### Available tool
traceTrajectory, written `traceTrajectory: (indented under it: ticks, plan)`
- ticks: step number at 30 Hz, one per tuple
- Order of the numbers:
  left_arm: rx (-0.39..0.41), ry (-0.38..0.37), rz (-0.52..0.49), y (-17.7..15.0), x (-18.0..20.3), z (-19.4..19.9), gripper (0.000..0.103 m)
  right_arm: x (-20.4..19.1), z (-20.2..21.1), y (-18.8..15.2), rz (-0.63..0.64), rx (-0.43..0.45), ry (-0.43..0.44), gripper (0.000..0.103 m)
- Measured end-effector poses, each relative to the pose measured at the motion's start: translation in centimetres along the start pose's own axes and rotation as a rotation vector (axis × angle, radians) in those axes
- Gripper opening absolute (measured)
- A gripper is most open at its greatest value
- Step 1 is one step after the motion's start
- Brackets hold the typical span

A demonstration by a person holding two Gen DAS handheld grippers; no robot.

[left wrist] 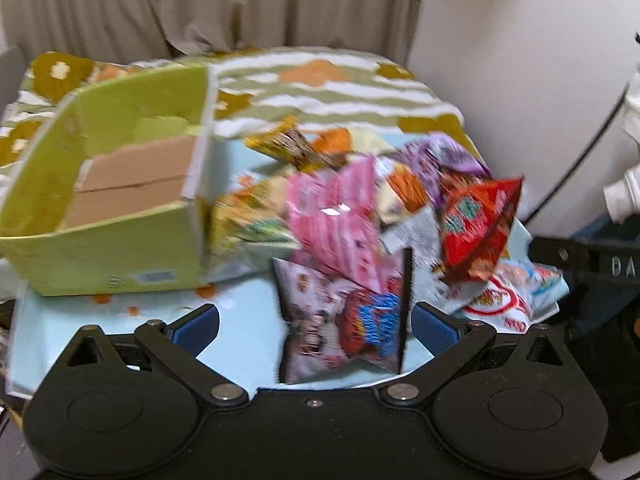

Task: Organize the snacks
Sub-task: 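Grasp the white-and-blue Sponge cake bag with the left gripper while the right grasps a red bag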

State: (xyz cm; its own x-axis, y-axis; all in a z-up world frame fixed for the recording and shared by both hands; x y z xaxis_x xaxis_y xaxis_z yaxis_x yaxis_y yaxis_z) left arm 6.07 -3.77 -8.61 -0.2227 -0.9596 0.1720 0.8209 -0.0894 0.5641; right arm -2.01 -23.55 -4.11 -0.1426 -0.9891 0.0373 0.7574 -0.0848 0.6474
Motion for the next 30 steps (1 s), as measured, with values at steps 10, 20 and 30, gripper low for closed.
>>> traceTrajectory:
  ticks: [10, 20, 30]
  plan:
    - [-0.072, 0.059, -0.033, -1.0, 1.0, -7.1, 0.103, 0.6, -6.2, 0.9, 0.013, -0.042, 0.137, 0.103]
    - [-0.076, 0.033, 0.011, -1.2, 0.5, -10.5, 0.103, 0.5, -11.2, 1.5, 0.027, -0.090, 0.239, 0.103]
    - [-0.061, 0.009, 0.026, -1.4, 0.7, -9.9, 0.088, 1.0, -13.5, 2.2, 0.017, -0.129, 0.281, 0.103]
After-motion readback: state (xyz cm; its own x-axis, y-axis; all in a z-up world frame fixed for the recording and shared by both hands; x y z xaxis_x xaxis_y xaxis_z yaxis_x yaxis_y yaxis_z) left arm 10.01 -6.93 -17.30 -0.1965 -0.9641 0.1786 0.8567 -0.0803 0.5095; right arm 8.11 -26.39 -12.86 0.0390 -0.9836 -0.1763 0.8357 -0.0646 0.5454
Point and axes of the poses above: each gripper's, at about its wrist camera, not at the fingertips, and z roughly against the way its jaws point, x to its right, y to its top, the point moved 2 cm from there along -z, roughly the way its jaws point, and after that the axes turned 9 degrees about z, right-handed, at the moved point
